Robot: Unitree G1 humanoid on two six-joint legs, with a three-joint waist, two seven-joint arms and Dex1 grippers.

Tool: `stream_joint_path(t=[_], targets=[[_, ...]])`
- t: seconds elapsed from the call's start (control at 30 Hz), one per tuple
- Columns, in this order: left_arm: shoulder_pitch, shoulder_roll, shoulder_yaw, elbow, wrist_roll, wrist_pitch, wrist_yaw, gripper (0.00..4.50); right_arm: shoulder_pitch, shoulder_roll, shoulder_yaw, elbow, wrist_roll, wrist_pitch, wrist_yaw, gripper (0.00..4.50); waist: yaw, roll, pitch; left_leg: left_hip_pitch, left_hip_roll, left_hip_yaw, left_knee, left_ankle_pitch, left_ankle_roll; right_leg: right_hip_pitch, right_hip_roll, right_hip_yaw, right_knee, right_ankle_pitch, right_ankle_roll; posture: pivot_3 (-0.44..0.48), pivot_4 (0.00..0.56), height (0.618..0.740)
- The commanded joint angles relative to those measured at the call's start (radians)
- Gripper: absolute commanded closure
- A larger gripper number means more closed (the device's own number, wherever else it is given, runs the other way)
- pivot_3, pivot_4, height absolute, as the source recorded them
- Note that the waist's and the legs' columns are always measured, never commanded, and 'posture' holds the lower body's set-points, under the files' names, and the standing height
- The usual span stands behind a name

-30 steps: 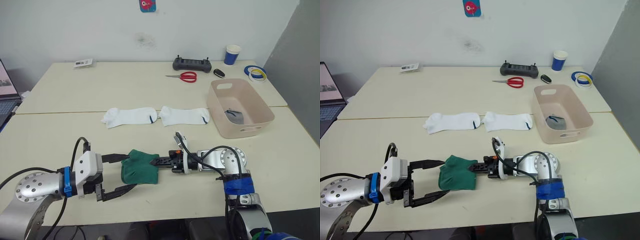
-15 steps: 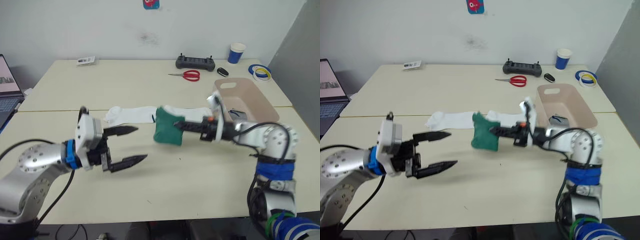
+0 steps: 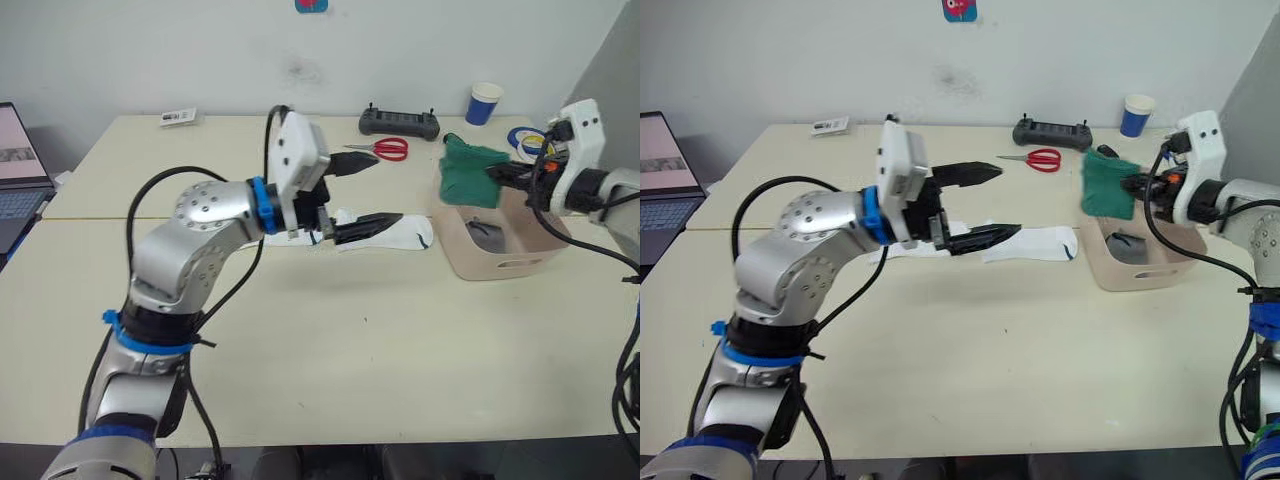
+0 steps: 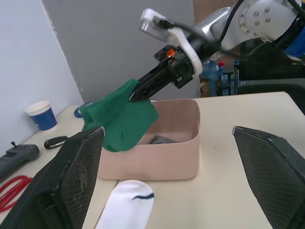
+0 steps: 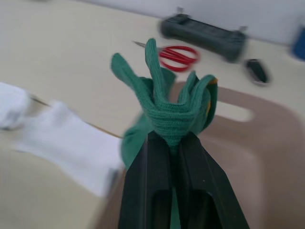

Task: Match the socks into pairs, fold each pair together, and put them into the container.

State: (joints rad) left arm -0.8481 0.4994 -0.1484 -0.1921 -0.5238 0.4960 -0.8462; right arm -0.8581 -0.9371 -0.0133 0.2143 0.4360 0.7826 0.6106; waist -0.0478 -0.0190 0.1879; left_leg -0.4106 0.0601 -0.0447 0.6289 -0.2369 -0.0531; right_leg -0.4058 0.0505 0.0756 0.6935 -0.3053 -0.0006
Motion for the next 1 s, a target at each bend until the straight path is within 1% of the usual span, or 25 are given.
stream_joint_path(t=[0.03,0.1,0.17,0.3,0.37,0.57,0.67,0.7,0.73,0.83,1.0], targets=[[-0.026,-0.038,-0.011,0.019,0.037,-0.050,-0.012,0.00,-0.054,-0.038,0.080,0.085,-0.193,-0.246,0.051,4.48,-0.002,0.000,0.000,0.000,0.000,0.000,0.000,0.001,-0.002,0.000,0.000,0.000,0.000,0.000,0.000,0.000,0.150,0.740],[-0.022,-0.056,-0.013,0.014,0.043,-0.048,-0.017,0.00,-0.057,-0.041,0.121,0.124,-0.269,-0.337,0.080,4.48,-0.004,0.000,0.000,0.000,0.000,0.001,0.000,0.001,-0.002,0.000,0.000,0.001,0.000,0.000,0.000,0.000,0.150,0.740],[-0.010,-0.067,-0.015,-0.001,0.049,-0.042,-0.018,0.00,-0.035,-0.048,0.168,0.130,-0.329,-0.404,0.141,4.48,-0.003,0.000,0.000,0.000,0.000,0.001,0.000,0.001,-0.003,0.000,0.000,0.001,0.001,0.000,0.000,0.000,0.150,0.740],[0.025,-0.063,-0.022,-0.043,0.048,-0.017,-0.027,0.00,0.022,-0.074,0.248,0.098,-0.408,-0.463,0.295,4.48,0.001,0.000,0.000,0.001,0.000,0.001,0.001,0.002,-0.003,0.000,0.000,0.001,0.002,0.000,0.000,0.000,0.150,0.740],[0.040,-0.059,-0.025,-0.061,0.045,-0.003,-0.034,0.00,0.038,-0.084,0.278,0.088,-0.450,-0.494,0.348,4.48,0.007,0.000,0.000,0.001,0.000,0.000,0.001,0.002,-0.003,0.000,-0.001,0.000,0.002,0.000,0.000,0.000,0.150,0.740],[0.054,-0.060,-0.021,-0.071,0.055,0.005,-0.040,0.00,0.047,-0.074,0.294,0.085,-0.499,-0.553,0.454,4.48,0.010,0.001,0.000,0.001,0.000,0.000,0.005,0.002,-0.003,0.001,-0.002,0.000,0.005,0.000,0.000,0.000,0.150,0.740],[0.058,-0.061,-0.020,-0.069,0.059,0.005,-0.039,0.00,0.046,-0.072,0.280,0.084,-0.503,-0.557,0.500,3.65,0.011,0.001,0.000,0.001,0.000,0.000,0.006,0.002,-0.003,0.002,-0.002,0.000,0.005,0.000,0.000,0.000,0.150,0.740],[0.062,-0.059,-0.020,-0.069,0.061,0.006,-0.041,0.00,0.044,-0.075,0.274,0.082,-0.501,-0.551,0.514,3.28,0.011,0.001,0.000,0.001,0.000,0.000,0.007,0.002,-0.003,0.002,-0.002,0.000,0.005,0.000,0.000,0.000,0.150,0.740],[0.065,-0.056,-0.022,-0.068,0.063,0.007,-0.045,0.00,0.042,-0.086,0.272,0.081,-0.502,-0.554,0.538,2.99,0.011,0.001,0.000,0.001,0.000,0.000,0.008,0.002,-0.003,0.002,-0.002,0.000,0.005,0.001,0.000,0.000,0.150,0.740],[0.073,-0.048,-0.021,-0.067,0.060,0.018,-0.055,0.00,0.027,-0.118,0.250,0.068,-0.492,-0.541,0.593,1.84,0.015,0.001,0.000,0.001,0.000,-0.001,0.010,0.002,-0.003,0.002,-0.002,0.000,0.006,0.001,0.000,0.000,0.150,0.740],[0.083,-0.027,-0.010,-0.059,0.064,0.020,-0.077,0.00,-0.020,-0.149,0.206,0.068,-0.488,-0.503,0.625,0.02,0.016,0.001,0.000,0.000,0.000,-0.002,0.012,0.002,-0.003,0.002,-0.002,-0.001,0.007,0.001,0.000,0.000,0.150,0.740]])
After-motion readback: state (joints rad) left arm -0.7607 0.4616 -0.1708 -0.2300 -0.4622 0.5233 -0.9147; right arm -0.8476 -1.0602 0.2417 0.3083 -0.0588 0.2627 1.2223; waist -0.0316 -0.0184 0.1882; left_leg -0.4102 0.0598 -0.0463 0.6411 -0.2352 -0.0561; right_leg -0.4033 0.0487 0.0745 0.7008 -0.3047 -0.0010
